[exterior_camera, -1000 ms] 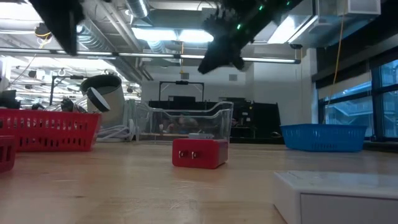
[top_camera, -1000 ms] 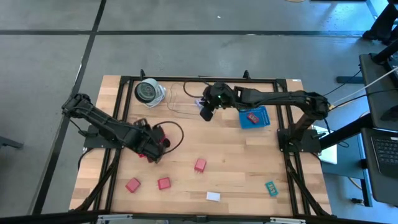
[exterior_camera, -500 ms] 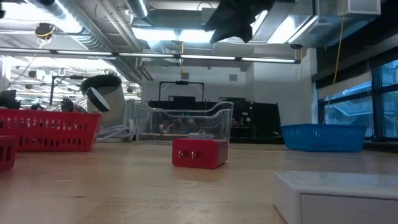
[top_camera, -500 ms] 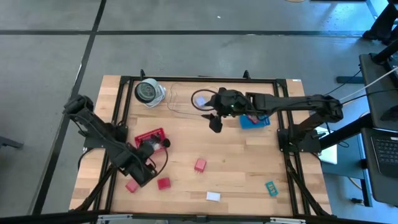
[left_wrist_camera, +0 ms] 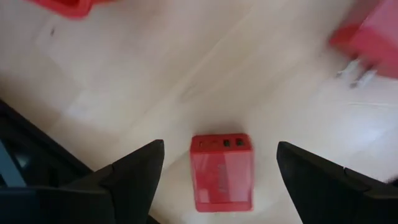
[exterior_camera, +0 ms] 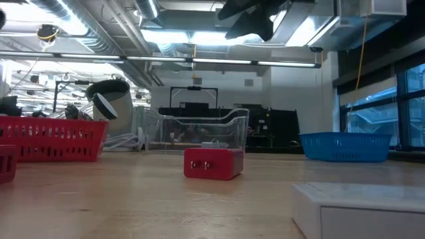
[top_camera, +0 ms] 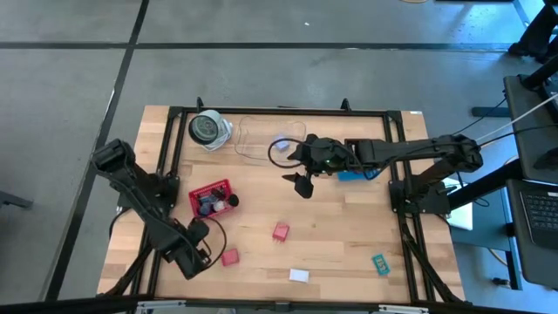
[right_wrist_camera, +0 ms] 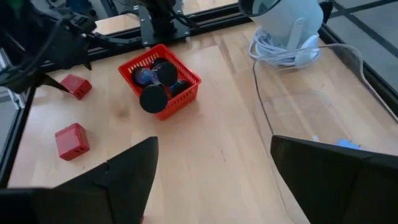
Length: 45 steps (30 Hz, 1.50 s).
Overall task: Pick & Place Office items
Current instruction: Put the left red charger adapter into the transparent bin
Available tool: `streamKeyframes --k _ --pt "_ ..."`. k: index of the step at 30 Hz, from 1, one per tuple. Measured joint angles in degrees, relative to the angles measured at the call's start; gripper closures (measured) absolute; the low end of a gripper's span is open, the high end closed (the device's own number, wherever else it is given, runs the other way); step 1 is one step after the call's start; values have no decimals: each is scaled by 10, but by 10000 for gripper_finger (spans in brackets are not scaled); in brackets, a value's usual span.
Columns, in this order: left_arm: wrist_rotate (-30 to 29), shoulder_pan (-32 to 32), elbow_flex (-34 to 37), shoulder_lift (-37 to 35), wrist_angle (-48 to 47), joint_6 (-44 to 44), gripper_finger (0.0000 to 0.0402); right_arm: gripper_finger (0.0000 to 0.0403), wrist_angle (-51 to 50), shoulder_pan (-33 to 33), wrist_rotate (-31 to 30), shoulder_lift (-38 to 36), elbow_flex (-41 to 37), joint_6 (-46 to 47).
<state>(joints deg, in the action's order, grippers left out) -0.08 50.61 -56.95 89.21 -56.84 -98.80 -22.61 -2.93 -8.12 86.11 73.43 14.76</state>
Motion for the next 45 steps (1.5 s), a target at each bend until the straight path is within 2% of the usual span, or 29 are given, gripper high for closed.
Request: streamKeyframes --k 8,15,23,27,33,40,45 --pt "21 41 47 1 69 -71 91 89 0 -8 0 0 0 16" --pt "11 67 81 1 157 -123 91 89 0 -8 0 0 0 26" --pt "16 75 106 1 161 -165 93 89 0 -8 0 0 0 21" --pt "16 72 106 1 162 -175 119 89 0 -8 0 0 0 13" --pt "27 69 106 0 168 -176 195 89 0 -8 0 0 0 13" --pt "23 65 95 -3 176 -158 196 89 0 -8 0 -1 0 13" --pt "-10 43 63 -17 142 -112 196 89 -11 -8 0 -21 0 12"
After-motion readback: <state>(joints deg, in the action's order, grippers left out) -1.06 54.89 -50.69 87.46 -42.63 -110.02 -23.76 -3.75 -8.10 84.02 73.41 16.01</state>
